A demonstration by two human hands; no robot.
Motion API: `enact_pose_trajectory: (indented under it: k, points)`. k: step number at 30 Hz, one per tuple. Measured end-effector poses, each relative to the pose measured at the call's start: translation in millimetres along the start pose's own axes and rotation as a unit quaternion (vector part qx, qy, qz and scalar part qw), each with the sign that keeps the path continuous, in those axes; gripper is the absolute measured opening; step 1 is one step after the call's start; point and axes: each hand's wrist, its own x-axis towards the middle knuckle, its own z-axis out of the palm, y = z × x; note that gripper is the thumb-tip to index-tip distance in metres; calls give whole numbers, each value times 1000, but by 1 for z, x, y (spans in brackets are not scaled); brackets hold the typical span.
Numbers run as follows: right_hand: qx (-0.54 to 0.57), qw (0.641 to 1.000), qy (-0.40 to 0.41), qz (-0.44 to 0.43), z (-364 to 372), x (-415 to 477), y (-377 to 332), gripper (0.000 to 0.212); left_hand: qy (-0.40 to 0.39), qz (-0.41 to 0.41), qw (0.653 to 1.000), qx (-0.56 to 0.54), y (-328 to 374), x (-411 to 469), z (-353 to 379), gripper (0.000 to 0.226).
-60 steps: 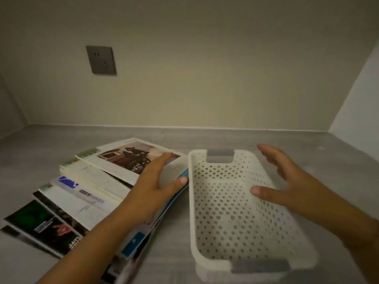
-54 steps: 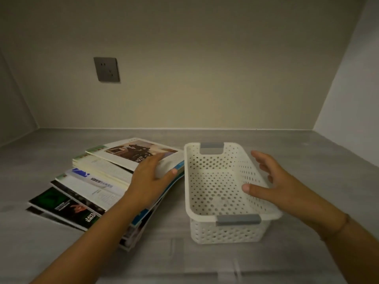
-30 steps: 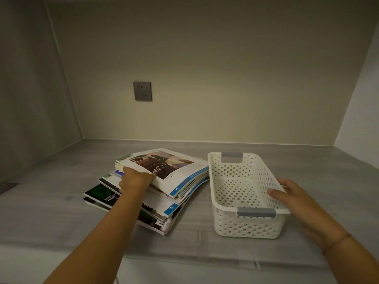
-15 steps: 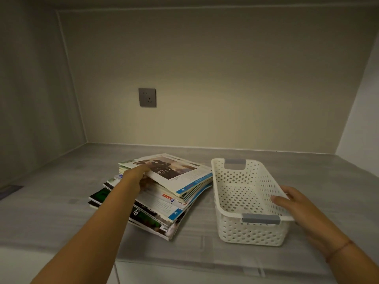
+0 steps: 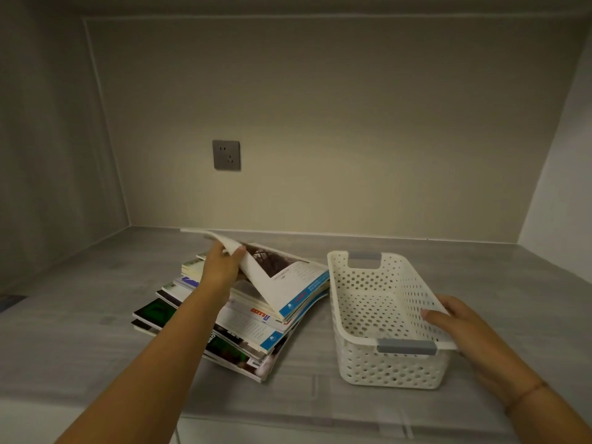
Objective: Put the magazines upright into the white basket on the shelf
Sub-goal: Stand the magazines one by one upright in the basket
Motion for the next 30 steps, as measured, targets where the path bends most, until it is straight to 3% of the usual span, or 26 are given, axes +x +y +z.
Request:
enact_pose_trajectory:
  k: [4,7,12,16,20,24,27,30]
  points:
    - [0,1000,-6,1,1,-1,-2,31,-42,159,984,69,35,-29,26,33]
    - [14,1000,-11,-5,2,-4,-3,33,-33,274,956,103,59,-51,50,24]
    - [33,998,-24,-38,4,-8,-8,45,-19,372,924,88,97,-93,86,20]
    - [44,996,-31,-73,5,-11,-10,62,-28,390,912,123,91,-124,115,17]
    - [45,984,-96,-142,10,-18,-14,72,-64,364,912,178,53,-155,139,15]
    - [16,975,-138,-174,9,-20,-14,81,-84,348,920,161,39,-174,147,14]
    - [7,975,-125,-185,7,-15,-11,90,-97,369,905,190,37,-186,147,27]
    - [3,978,-109,-179,5,-10,-7,98,-117,390,887,217,39,-192,145,23]
